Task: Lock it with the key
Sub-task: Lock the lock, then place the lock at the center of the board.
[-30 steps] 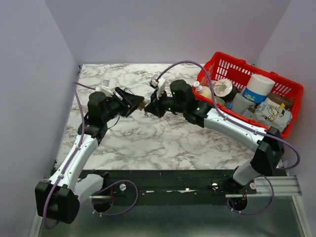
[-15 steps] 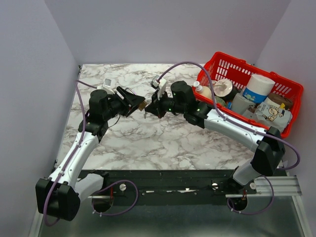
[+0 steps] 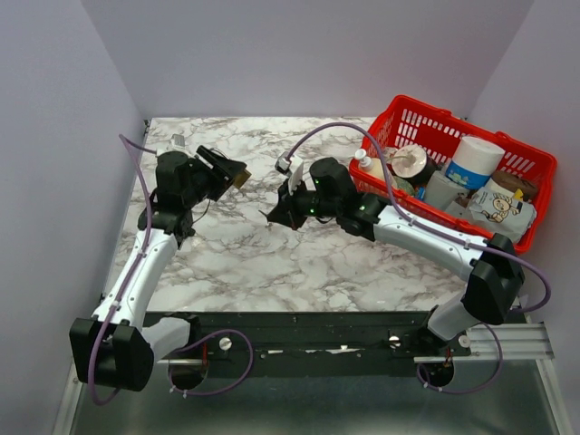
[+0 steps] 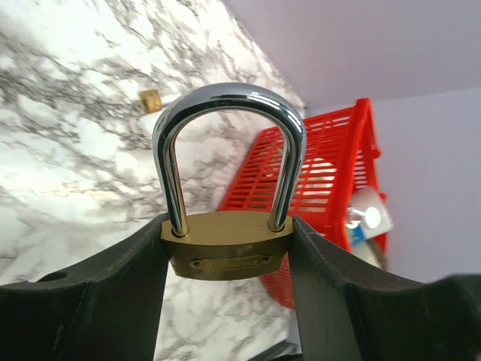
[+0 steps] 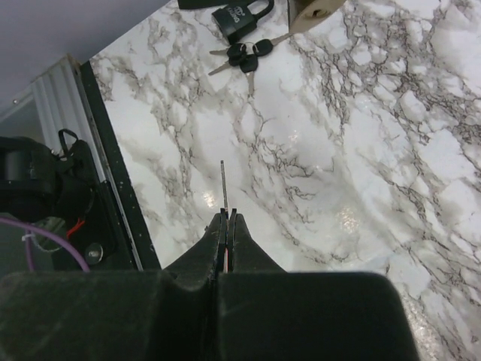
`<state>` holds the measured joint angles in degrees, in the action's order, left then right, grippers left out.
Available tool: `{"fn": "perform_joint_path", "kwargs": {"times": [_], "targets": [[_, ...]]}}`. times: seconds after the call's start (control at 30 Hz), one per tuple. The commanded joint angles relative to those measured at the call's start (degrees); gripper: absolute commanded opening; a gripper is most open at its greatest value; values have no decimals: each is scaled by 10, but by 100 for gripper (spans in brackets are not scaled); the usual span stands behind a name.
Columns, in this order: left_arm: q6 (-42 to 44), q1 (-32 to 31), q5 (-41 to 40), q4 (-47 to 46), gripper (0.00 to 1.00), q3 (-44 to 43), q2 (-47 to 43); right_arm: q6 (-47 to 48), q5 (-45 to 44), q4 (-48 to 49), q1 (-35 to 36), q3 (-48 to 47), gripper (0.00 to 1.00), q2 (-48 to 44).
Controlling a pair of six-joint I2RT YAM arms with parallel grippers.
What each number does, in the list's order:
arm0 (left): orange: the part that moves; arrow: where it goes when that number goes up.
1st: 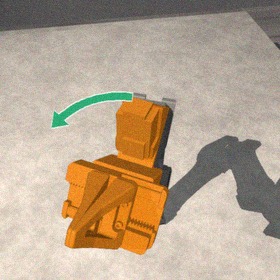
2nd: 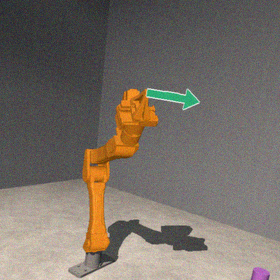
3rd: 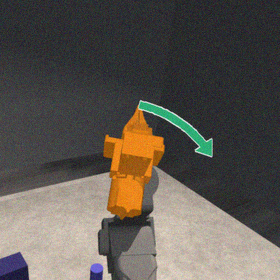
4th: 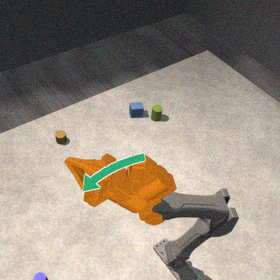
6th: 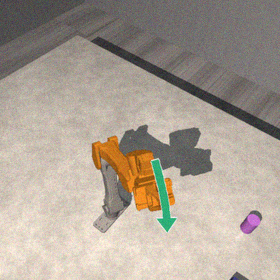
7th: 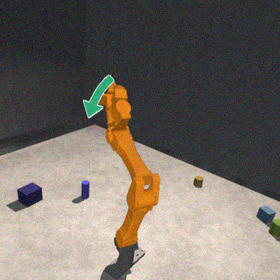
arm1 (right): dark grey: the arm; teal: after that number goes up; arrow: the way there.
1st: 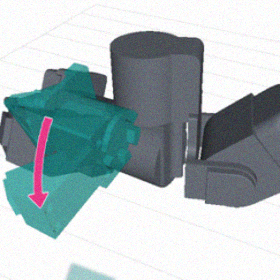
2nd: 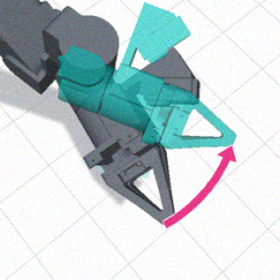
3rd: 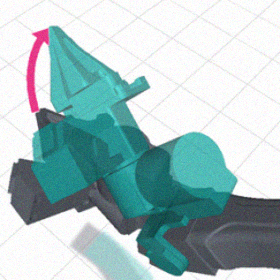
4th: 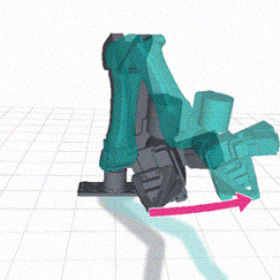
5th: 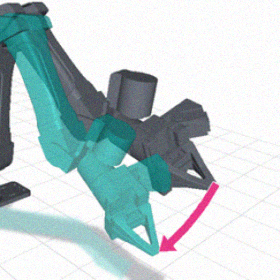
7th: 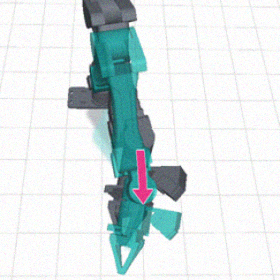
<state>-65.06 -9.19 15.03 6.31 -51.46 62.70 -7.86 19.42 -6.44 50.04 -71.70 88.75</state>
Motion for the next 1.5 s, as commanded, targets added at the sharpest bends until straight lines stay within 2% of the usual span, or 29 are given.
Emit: {"fn": "perform_joint_path", "kwargs": {"times": [0.0, 0.03, 0.07, 0.13, 0.17, 0.2, 0.3, 0.43, 0.8, 1.13, 1.23, 1.27, 1.33, 1.37, 1.43, 1.47], "targets": [[195, 6, -7, 98, 0, -82, 16, -36, 27, -10, 2, 11, 1, -16], [236, 6, -12, 137, 0, -93, 25, -37, 29, -10, 2, 13, 1, -17], [315, 6, -24, 214, 0, -108, 40, -37, 31, -11, 2, 14, 1, -17], [397, 6, -31, 261, 0, -109, 57, -37, 30, -12, 3, 14, 1, -12], [425, 6, -46, 315, 0, -111, 70, -35, 33, -14, 2, 13, 1, -10], [483, 6, -47, 324, 0, -103, 74, -34, 35, -15, 2, 11, 1, -7], [557, 6, -72, 359, 0, -84, 90, -33, 46, -22, 3, 2, 1, 8], [587, 6, -97, 355, 0, -58, 117, -37, 51, -24, 2, -7, 1, 27], [578, 15, -102, 327, 0, -82, 270, -88, 53, -26, 1, -27, 1, 88], [571, 23, -105, 324, 0, -113, 346, -167, 68, 38, 2, -32, 1, 154], [568, 27, -110, 324, 10, -109, 357, -181, 72, 48, 3, -35, 1, 173], [568, 27, -113, 322, 21, -109, 360, -186, 73, 50, 2, -36, 1, 178], [568, 29, -114, 323, 30, -112, 368, -191, 74, 55, 2, -40, 1, 189], [567, 29, -113, 326, 41, -113, 370, -198, 74, 57, 2, -41, 1, 192], [564, 30, -113, 326, 52, -115, 372, -207, 72, 59, 2, -41, 1, 201], [564, 30, -112, 328, 64, -116, 373, -215, 72, 59, 3, -40, 1, 203]]}}
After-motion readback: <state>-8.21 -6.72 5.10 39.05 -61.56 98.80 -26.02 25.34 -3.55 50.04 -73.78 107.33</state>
